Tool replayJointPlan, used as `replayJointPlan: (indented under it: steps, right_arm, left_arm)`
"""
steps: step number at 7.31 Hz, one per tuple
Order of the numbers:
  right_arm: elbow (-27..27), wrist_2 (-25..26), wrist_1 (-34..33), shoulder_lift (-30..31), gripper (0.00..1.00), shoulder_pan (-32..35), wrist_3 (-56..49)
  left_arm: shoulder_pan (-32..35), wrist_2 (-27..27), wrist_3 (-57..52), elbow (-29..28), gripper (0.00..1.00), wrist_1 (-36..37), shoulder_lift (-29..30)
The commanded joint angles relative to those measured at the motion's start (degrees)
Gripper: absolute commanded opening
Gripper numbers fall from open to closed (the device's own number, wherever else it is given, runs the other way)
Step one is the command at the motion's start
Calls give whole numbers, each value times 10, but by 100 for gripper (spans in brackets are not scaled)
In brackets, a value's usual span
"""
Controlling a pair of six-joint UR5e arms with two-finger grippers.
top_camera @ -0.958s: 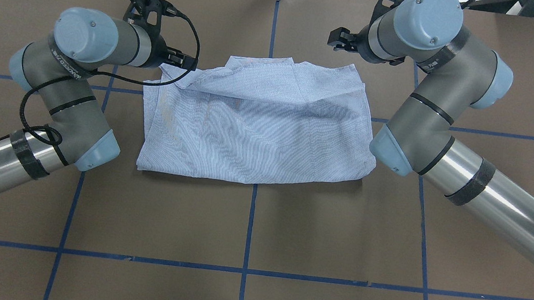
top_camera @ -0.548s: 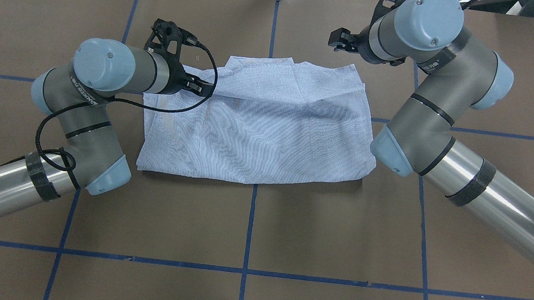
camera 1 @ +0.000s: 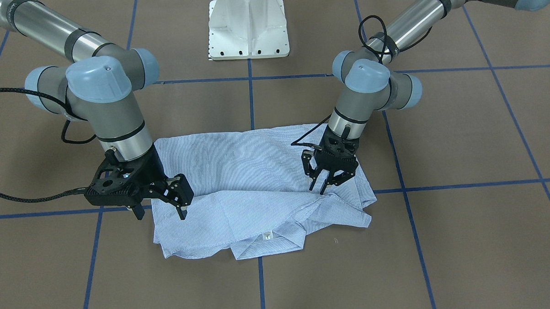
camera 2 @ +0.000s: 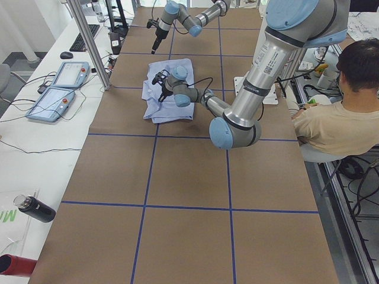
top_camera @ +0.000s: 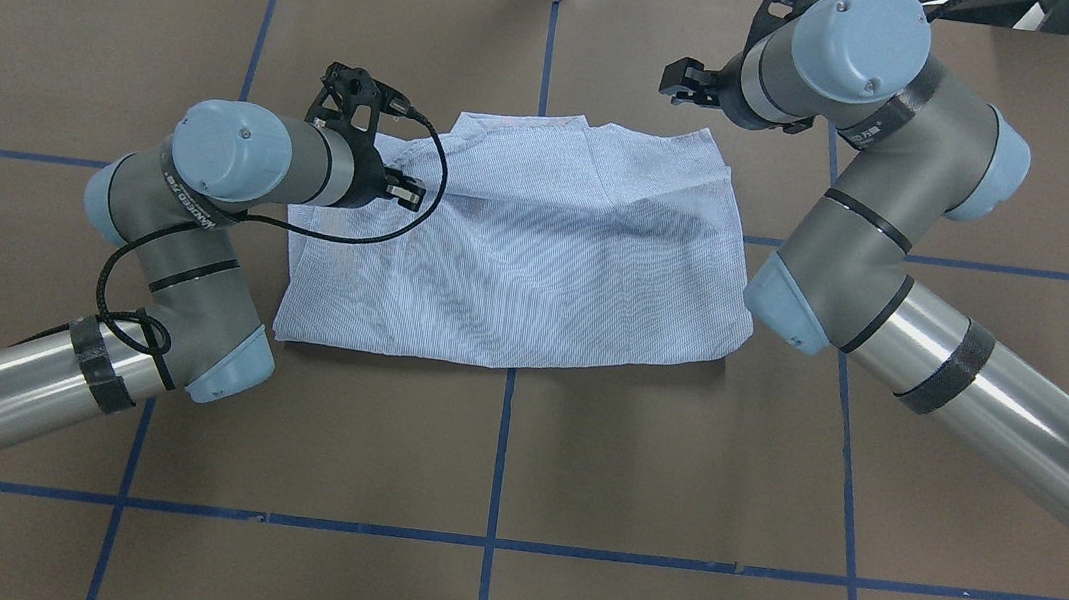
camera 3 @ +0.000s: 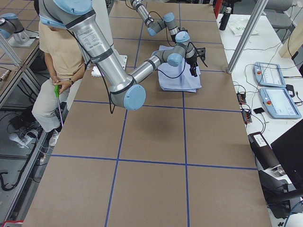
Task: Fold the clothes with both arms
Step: 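Move both grippers toward the folded shirt's edge farthest from the robot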
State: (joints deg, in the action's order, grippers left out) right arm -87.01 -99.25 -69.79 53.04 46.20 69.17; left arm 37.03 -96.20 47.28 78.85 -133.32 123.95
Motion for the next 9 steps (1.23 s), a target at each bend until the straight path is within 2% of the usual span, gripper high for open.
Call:
replayJointPlan:
  steps: [1, 2, 5, 6, 7, 9]
  right_arm:
    - [0, 0, 0, 0, 100, -1, 0]
    - [0, 0, 0, 0, 100, -1, 0]
    - [1, 0, 0, 1, 100, -1, -1]
    - [0, 0, 0, 0, 100, -1, -1]
    - [0, 0, 0, 0, 100, -1, 0]
    - [-1, 0, 1, 1, 100, 0, 0]
  left_arm:
    - [11, 1, 0, -11, 14, 1, 2]
    - [23, 1, 0, -18, 0, 1, 8]
    - [42, 1, 0, -121, 0, 1, 91]
    - [52, -3, -1, -121, 0, 1, 93]
    - [65, -24, -33, -120, 50, 0, 93]
    - [88, -81, -58, -114, 74, 3, 90]
